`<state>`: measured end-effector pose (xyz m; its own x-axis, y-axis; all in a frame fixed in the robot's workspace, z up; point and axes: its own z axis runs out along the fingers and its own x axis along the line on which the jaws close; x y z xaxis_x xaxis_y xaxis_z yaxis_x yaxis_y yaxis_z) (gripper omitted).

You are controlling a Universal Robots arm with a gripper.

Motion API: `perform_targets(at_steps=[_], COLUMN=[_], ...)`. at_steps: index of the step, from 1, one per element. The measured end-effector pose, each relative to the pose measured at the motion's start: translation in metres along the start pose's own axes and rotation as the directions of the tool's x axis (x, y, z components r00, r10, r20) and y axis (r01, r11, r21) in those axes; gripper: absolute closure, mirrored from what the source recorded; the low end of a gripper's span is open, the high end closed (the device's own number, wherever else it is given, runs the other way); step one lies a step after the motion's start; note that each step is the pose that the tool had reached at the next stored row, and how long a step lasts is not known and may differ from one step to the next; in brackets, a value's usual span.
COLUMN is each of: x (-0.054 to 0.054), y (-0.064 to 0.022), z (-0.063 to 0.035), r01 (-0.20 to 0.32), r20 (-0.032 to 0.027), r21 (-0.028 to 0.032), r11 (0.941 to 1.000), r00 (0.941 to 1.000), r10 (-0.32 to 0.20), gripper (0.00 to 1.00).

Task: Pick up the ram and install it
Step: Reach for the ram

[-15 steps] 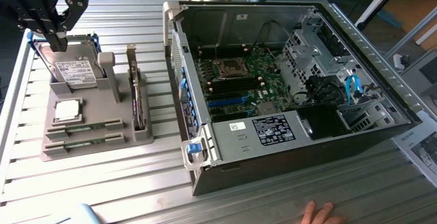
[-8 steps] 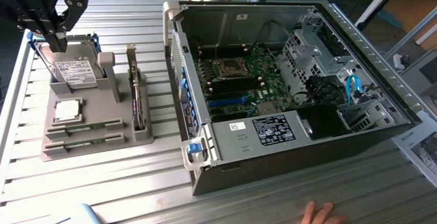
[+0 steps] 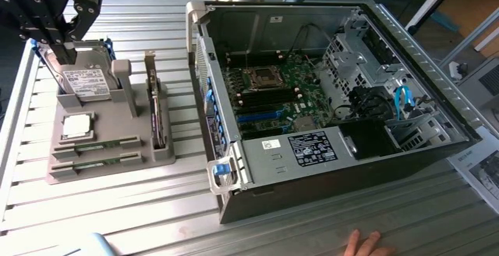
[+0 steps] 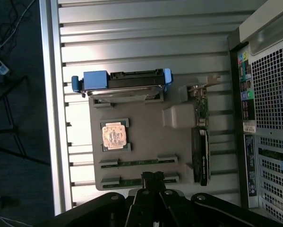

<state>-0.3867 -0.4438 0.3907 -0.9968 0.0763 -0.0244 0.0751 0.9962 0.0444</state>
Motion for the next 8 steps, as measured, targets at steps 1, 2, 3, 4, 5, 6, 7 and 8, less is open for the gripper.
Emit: perform_targets(at_steps=[1, 2, 3, 4, 5, 6, 7, 8], x=[-0.0001, -0.0001, -0.0002, -0.0002, -0.0003, -0.0003, -0.0004, -0.0004], y=[-0.0010, -0.0015, -0.0023, -0.0029, -0.0035, -0.0043, -0.0052, -0.0058], z=[0.0002, 0.0004, 0.0006, 0.0008, 0.0010, 0.0012, 0.0017, 0.0021], r01=[0.000, 0.000, 0.000, 0.000, 0.000, 0.000, 0.000, 0.000], r20=[-0.0001, -0.0001, -0.0001, -0.0001, -0.0001, -0.0001, -0.0002, -0.0001], r21=[0.0001, 0.0001, 0.0001, 0.0001, 0.0001, 0.0001, 0.0001, 0.0000], r11=[1.0000, 1.0000, 1.0000, 1.0000, 1.0000, 1.0000, 1.0000, 1.0000], r00=[1.0000, 1.0000, 1.0000, 1.0000, 1.0000, 1.0000, 1.0000, 1.0000], r10=[0.000, 0.000, 0.000, 0.000, 0.000, 0.000, 0.000, 0.000], gripper=[0.89, 0.89, 0.89, 0.89, 0.89, 0.89, 0.89, 0.89])
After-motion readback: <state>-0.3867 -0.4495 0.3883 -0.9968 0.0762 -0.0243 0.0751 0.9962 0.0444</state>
